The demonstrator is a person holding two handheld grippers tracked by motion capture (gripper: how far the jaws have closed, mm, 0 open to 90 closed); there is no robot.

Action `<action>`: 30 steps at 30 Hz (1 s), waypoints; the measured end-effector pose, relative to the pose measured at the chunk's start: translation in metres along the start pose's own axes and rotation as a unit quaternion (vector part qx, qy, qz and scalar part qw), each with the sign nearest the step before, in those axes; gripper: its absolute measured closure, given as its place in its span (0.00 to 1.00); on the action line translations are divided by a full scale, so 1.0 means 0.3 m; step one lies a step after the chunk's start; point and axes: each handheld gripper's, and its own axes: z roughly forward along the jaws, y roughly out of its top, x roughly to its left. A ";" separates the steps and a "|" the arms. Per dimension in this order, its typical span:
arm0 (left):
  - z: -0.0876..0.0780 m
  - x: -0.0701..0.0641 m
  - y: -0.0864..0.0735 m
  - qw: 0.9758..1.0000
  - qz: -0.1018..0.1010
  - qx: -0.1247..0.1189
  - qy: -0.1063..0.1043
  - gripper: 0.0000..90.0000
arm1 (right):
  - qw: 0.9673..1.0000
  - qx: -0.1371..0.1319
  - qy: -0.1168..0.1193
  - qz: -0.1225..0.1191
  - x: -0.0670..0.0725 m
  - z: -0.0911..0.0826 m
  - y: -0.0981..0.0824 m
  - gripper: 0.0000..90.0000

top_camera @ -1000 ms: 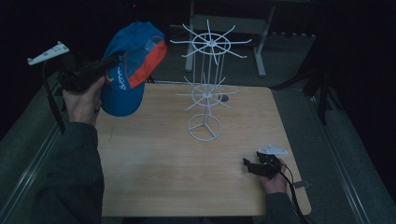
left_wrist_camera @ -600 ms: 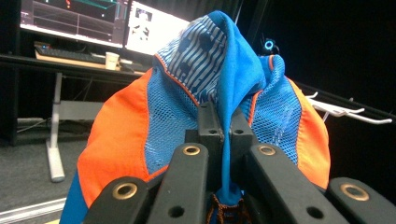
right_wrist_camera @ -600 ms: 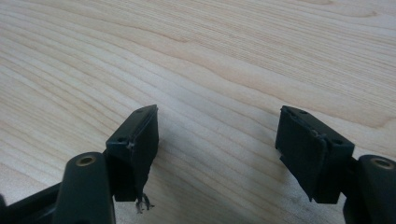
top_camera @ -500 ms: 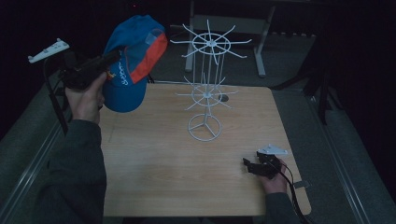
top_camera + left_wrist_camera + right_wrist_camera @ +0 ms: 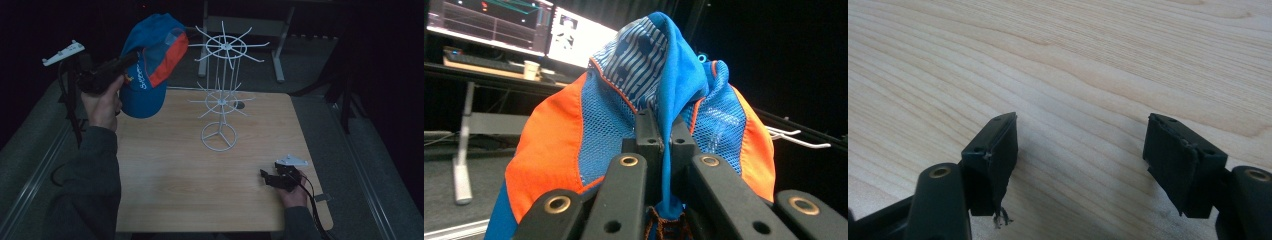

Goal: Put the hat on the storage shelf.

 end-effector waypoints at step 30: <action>0.005 0.013 -0.057 0.996 0.022 0.053 -0.066 0.99 | 1.000 0.000 0.000 0.000 0.001 0.000 0.000 0.33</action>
